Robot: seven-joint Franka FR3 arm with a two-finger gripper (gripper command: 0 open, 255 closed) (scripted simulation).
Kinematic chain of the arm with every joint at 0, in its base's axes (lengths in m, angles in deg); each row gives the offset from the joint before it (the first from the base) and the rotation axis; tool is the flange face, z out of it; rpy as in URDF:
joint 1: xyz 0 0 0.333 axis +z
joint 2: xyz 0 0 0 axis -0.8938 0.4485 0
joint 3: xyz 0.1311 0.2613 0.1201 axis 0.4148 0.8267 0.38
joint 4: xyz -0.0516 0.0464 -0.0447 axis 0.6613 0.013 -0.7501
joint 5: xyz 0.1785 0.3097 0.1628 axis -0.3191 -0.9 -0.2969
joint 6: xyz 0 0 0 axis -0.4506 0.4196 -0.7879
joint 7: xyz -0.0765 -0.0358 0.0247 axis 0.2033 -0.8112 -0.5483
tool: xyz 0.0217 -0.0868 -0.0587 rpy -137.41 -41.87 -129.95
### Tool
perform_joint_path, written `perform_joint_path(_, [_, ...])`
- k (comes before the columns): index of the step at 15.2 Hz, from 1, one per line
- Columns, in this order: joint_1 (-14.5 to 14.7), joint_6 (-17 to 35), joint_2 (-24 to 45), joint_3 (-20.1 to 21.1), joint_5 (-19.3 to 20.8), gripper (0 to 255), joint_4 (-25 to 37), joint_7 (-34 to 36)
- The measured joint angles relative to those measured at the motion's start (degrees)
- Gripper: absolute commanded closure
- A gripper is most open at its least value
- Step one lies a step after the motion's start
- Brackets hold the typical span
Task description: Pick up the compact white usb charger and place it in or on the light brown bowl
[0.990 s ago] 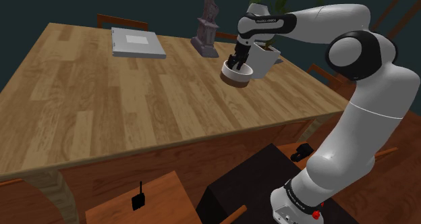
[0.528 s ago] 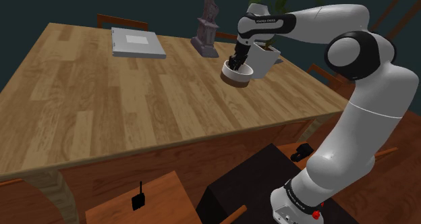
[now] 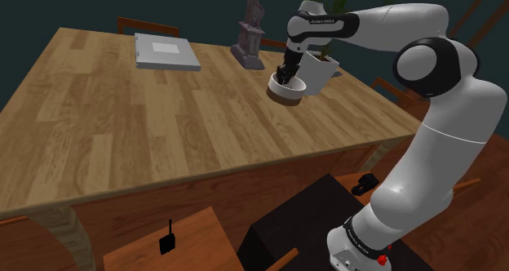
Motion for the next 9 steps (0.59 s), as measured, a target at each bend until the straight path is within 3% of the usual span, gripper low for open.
perform_joint_path(9, [-0.06, -7.02, -0.45, -0.02, -0.05, 255, 6.39, -0.16])
